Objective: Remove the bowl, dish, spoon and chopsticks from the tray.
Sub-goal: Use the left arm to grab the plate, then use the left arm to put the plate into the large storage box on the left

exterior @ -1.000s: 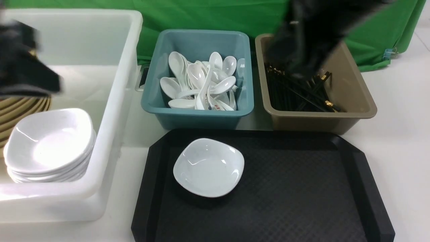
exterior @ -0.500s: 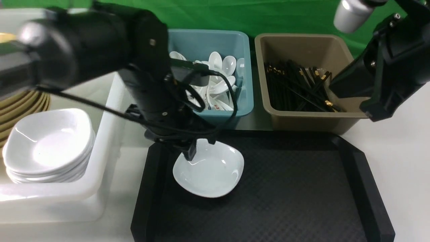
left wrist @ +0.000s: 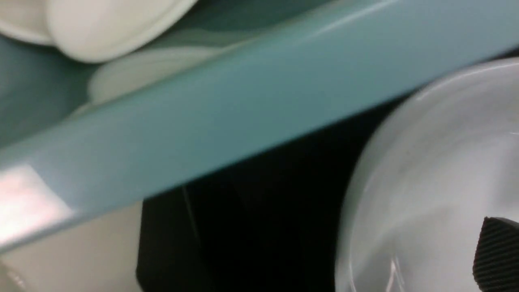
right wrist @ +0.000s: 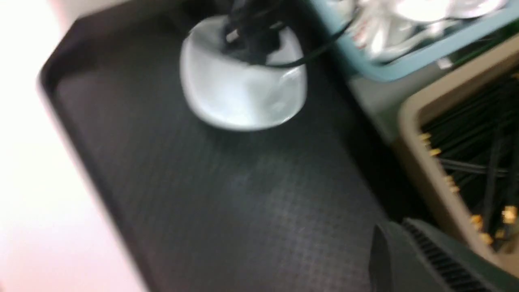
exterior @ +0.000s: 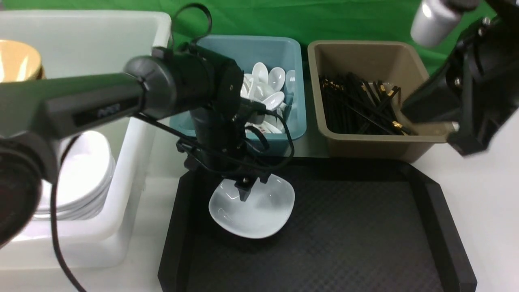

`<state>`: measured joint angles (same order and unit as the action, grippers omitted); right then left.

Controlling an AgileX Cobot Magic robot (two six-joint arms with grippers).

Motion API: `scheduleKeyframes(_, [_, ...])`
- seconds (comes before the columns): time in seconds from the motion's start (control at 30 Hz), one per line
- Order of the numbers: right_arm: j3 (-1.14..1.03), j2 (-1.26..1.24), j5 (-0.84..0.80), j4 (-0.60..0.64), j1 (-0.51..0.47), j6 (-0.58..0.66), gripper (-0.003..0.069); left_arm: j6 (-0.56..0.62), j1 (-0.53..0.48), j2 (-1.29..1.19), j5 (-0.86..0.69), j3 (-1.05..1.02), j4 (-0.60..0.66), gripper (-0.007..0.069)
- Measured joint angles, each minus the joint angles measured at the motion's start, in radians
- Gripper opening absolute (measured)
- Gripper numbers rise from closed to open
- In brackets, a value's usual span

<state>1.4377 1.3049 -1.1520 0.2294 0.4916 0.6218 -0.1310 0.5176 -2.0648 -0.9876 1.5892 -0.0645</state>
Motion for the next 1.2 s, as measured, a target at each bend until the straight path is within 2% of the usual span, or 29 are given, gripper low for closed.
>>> scheduleKeyframes(0.17, [0.000,0.000,-0.056,0.014,0.000,0.029,0.0010,-0.002,-0.001,-0.027,0.005,0.001,0.038,0.0437])
scheduleKeyframes(0.27, [0.000,0.000,-0.063,0.015,0.000,0.036,0.0010,-0.002,-0.003,-0.037,0.001,0.003,0.091,0.0196])
scheduleKeyframes(0.3, [0.000,-0.001,-0.063,0.016,0.000,0.037,0.0010,-0.002,-0.004,-0.037,-0.002,0.005,0.097,0.0150])
scheduleKeyframes(0.43, [0.000,-0.013,-0.063,0.017,0.000,0.051,0.0010,-0.003,-0.006,0.019,-0.037,0.010,0.131,0.0067])
scheduleKeyframes(0.57, [0.000,-0.046,-0.041,0.017,0.000,0.066,0.0010,-0.002,-0.005,0.124,-0.107,0.009,0.121,0.0022])
scheduleKeyframes(0.73, [0.035,-0.064,-0.014,0.053,0.000,0.078,0.0010,0.003,-0.015,0.308,-0.132,0.009,0.116,0.0015])
scheduleKeyframes(0.83, [0.103,-0.042,-0.008,0.115,0.000,0.095,0.0010,0.003,-0.059,0.434,-0.151,0.009,0.151,0.0015])
scheduleKeyframes(0.9, [0.196,0.019,-0.008,0.191,0.035,0.133,0.0010,0.005,-0.165,0.540,-0.195,0.007,0.173,0.0015])
scheduleKeyframes(0.93, [0.238,0.052,-0.007,0.204,0.069,0.141,0.0010,0.005,-0.250,0.594,-0.205,-0.002,0.181,0.0015])
scheduleKeyframes(1.03, [0.300,0.107,0.000,0.212,0.136,0.153,0.0010,0.012,-0.384,0.660,-0.207,-0.037,0.197,0.0015])
scheduleKeyframes(1.07, [0.346,0.147,0.011,0.212,0.181,0.161,0.0010,0.028,-0.498,0.704,-0.198,-0.078,0.215,0.0015])
scheduleKeyframes(1.2, [0.467,0.287,0.056,0.192,0.298,0.171,0.0010,0.123,-0.795,0.775,-0.155,-0.241,0.345,0.0015])
